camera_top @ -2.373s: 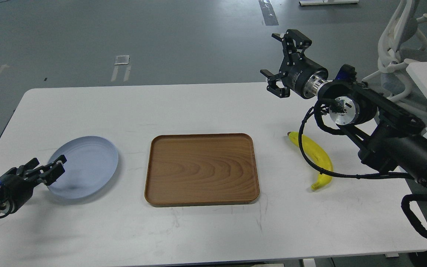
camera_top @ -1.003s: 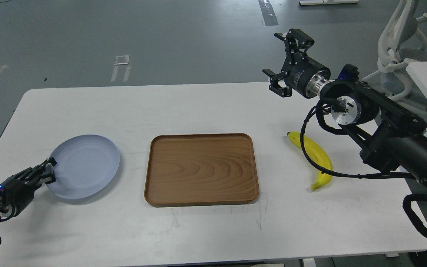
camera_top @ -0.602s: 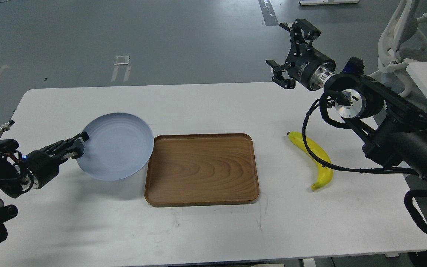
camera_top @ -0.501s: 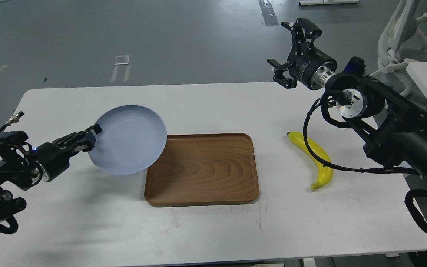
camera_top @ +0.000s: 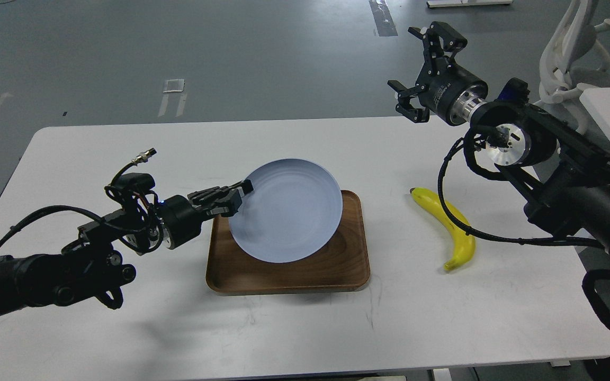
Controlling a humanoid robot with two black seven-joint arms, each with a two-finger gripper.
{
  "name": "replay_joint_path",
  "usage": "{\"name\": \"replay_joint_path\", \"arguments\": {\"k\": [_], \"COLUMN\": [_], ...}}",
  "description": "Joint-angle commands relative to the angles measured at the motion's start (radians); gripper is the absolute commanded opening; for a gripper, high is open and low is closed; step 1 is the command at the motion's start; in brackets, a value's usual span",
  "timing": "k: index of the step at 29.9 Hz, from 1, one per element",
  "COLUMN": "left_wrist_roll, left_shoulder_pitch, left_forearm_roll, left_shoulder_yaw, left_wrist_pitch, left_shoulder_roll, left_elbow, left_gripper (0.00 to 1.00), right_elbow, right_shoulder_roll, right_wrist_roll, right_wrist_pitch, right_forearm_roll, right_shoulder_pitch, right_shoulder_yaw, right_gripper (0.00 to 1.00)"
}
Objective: Place banana on plate with both arms
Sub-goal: 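Lift the plate with the left gripper and set it onto the wooden tray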
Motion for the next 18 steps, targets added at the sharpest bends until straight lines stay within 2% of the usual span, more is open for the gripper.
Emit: {"name": "replay_joint_path", "arguments": {"k": [1, 10, 18], "left_wrist_roll": [0.000, 0.000, 0.000], "left_shoulder_pitch": [-0.015, -0.010, 0.000], "left_forearm_roll": [0.000, -0.002, 0.000], "left_shoulder_yaw": [0.054, 0.075, 0.075], "left_wrist_pitch": [-0.003, -0.022, -0.023], "left_shoulder_roll": [-0.067, -0.149, -0.153], "left_elbow": [0.073, 0.210, 0.218], "left_gripper": [0.00, 0.00, 0.00], "right_elbow": [0.000, 0.002, 0.002], "right_shoulder_roll": [-0.008, -0.017, -0.017], "right_wrist_roll": [0.000, 0.000, 0.000], "right_wrist_pitch": [0.000, 0.000, 0.000], "right_forearm_roll": [0.000, 0.000, 0.001], "right_shoulder_pitch": [-0.002, -0.008, -0.008], "right_shoulder_yaw": [0.001, 0.005, 0.005], "right_gripper": [1.00, 1.00, 1.00]}}
